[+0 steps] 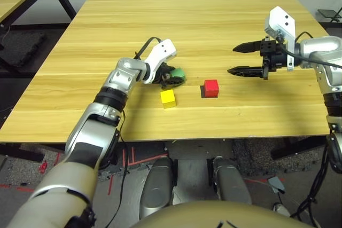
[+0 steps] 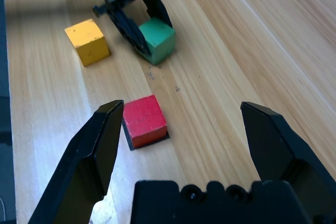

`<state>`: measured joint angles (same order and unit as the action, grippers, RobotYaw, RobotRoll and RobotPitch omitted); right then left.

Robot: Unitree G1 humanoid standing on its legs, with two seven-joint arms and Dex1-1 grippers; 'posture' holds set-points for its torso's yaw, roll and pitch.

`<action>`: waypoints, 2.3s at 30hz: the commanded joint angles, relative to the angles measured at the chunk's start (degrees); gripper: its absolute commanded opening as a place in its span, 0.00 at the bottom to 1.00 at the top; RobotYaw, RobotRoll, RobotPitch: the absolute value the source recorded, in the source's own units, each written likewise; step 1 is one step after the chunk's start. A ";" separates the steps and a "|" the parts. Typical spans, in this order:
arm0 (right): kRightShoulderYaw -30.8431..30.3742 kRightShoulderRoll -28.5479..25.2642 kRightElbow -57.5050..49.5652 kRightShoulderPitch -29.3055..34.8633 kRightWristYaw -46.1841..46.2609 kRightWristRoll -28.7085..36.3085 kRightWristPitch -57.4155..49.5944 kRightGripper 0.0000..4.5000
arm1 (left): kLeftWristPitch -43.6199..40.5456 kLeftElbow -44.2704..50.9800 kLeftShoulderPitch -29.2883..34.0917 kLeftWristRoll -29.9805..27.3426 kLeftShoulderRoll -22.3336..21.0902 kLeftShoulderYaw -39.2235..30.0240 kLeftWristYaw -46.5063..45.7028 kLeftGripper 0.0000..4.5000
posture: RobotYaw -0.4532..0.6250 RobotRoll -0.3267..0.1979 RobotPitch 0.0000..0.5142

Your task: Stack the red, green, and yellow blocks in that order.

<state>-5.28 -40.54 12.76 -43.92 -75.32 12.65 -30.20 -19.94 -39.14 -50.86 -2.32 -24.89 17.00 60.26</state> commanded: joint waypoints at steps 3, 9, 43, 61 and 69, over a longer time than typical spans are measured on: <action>1.53 -3.14 1.14 3.43 -1.02 1.23 1.49 1.00 | -11.42 15.92 -2.90 -3.05 0.94 -0.49 3.18 0.47 | 0.60 0.46 0.13; 2.88 -3.96 -0.75 7.22 1.06 1.71 0.07 1.00 | -20.69 28.46 -1.33 -5.93 4.41 2.59 3.64 0.47 | 0.57 0.48 0.13; 4.93 -6.50 -11.14 12.92 8.59 7.58 -7.84 1.00 | -5.06 11.95 -1.50 -2.12 9.77 5.53 5.31 0.47 | 0.49 0.49 0.16; 4.89 -6.55 -9.86 12.13 9.41 7.39 -7.74 1.00 | -5.35 11.77 -1.44 -1.39 9.07 5.51 7.74 0.99 | 0.51 0.47 0.14; 3.85 -6.15 -5.93 9.50 8.50 6.48 -5.28 1.00 | -26.99 39.80 3.17 -5.62 -5.49 1.43 7.98 0.99 | 0.56 0.47 0.11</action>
<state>-1.21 -46.60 5.91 -33.66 -66.40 19.23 -36.36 -42.36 -4.98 -50.50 -7.09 -26.98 18.95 67.68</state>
